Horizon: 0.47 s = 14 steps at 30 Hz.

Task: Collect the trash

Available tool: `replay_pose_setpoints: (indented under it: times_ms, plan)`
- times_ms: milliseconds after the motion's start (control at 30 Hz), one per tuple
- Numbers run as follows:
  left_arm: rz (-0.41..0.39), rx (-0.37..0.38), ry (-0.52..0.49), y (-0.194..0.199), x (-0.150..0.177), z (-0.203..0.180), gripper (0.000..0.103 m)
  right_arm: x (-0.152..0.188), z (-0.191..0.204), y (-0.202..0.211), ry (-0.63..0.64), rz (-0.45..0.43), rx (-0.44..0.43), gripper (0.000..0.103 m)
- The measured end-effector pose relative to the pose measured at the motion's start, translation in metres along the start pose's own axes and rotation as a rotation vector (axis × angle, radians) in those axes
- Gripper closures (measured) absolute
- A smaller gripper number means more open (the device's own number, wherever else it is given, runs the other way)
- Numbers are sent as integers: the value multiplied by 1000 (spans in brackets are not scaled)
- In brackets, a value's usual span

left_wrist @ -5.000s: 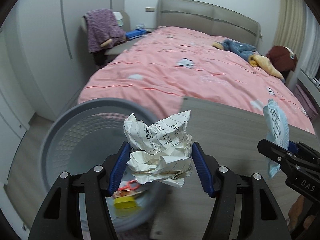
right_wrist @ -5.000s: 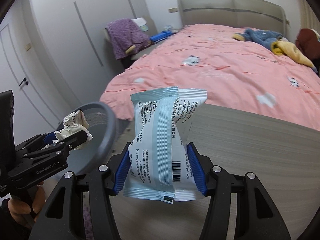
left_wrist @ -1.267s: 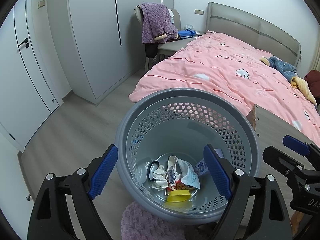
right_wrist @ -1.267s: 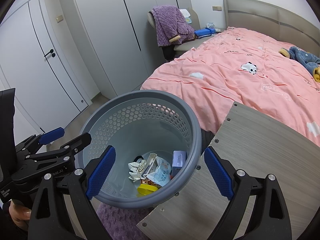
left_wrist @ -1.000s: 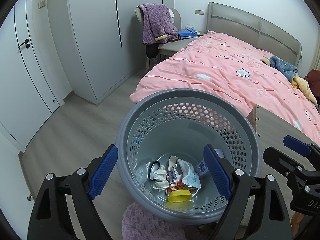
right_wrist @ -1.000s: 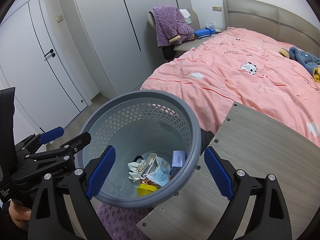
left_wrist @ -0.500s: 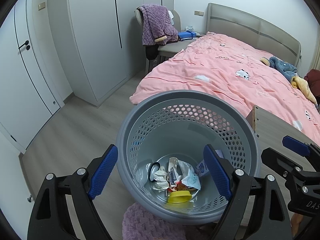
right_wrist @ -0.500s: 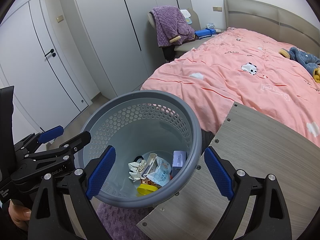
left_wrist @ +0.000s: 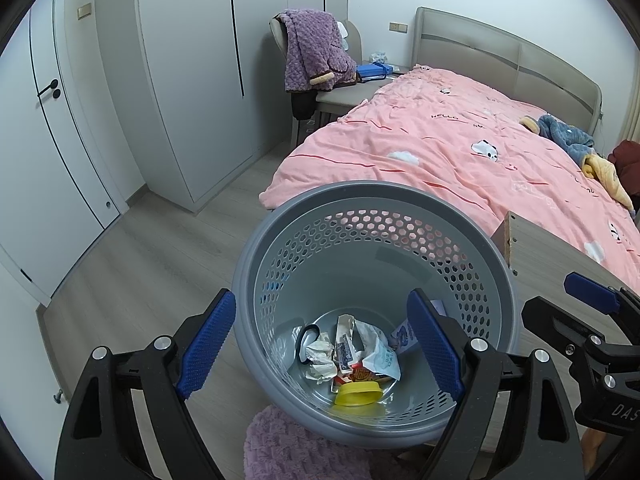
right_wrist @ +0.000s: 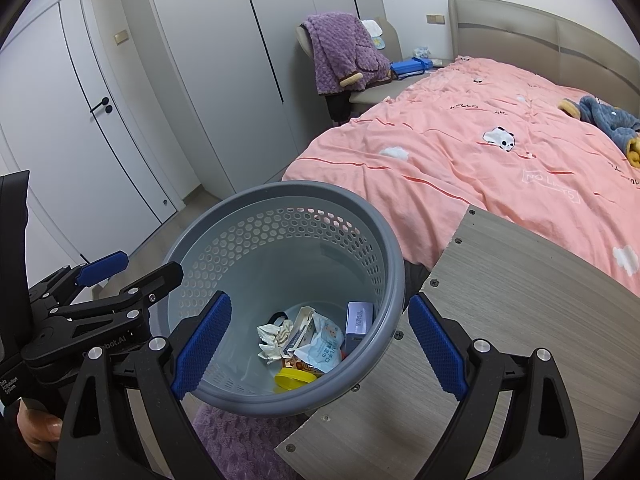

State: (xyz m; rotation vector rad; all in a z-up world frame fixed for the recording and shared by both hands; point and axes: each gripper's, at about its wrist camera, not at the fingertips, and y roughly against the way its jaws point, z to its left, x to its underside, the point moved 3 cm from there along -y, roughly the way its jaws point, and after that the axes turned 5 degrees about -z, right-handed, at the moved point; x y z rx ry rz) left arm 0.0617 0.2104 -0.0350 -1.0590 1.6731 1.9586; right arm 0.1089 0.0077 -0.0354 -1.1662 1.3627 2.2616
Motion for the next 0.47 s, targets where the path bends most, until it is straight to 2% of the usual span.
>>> replay_pose_setpoints:
  times_ms: [467]
  plan:
    - [-2, -8, 3, 2, -1, -1, 20, 0, 0, 0, 1, 0, 0, 15]
